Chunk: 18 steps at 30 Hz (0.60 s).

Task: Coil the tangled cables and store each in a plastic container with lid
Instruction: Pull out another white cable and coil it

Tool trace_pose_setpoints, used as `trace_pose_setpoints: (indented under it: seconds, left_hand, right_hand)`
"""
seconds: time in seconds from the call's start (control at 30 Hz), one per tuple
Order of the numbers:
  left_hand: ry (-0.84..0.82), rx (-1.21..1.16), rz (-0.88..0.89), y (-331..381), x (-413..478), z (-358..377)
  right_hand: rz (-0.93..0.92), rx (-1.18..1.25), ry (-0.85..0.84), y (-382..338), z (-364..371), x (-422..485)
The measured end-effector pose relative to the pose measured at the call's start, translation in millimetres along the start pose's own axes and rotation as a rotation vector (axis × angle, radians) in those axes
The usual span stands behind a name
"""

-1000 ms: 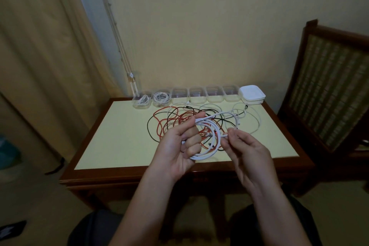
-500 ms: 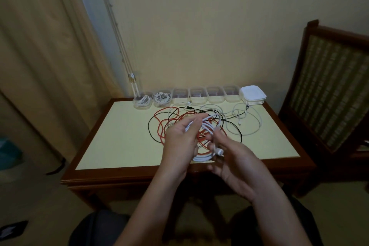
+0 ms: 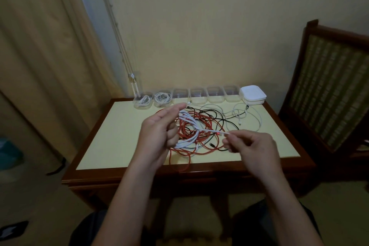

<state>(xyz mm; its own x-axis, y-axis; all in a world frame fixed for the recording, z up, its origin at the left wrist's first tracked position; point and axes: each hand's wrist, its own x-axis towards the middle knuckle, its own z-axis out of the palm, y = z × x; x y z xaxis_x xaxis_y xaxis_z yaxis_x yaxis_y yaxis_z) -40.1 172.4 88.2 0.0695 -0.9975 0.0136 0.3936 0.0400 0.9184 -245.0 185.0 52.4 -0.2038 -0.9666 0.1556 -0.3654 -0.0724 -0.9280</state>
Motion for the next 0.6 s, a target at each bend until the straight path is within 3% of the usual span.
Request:
trace_pose_setpoints:
  seconds: [0.1, 0.27, 0.37, 0.5, 0.6]
  left_hand:
    - [-0.012, -0.11, -0.031, 3.9, 1.6, 2.2]
    - [-0.081, -0.248, -0.158, 9.7, 1.8, 11.1]
    - [-0.097, -0.332, -0.246, 8.7, -1.5, 16.1]
    - [-0.099, -0.518, -0.33, 6.4, -3.3, 18.9]
    - [-0.107, -0.6, -0.362, 4.1, -4.1, 21.1]
  right_hand:
    - [-0.134, -0.151, 0.172, -2.2, -0.4, 7.3]
    - [-0.299, -0.211, 0.292, 2.9, -3.0, 14.9]
    - [-0.445, -0.377, 0.386, 11.1, -0.5, 13.6]
    - [-0.445, -0.553, 0.328, 18.6, 3.2, 10.6]
    - [-0.419, -0.509, 0.26, 17.7, 5.5, 10.2]
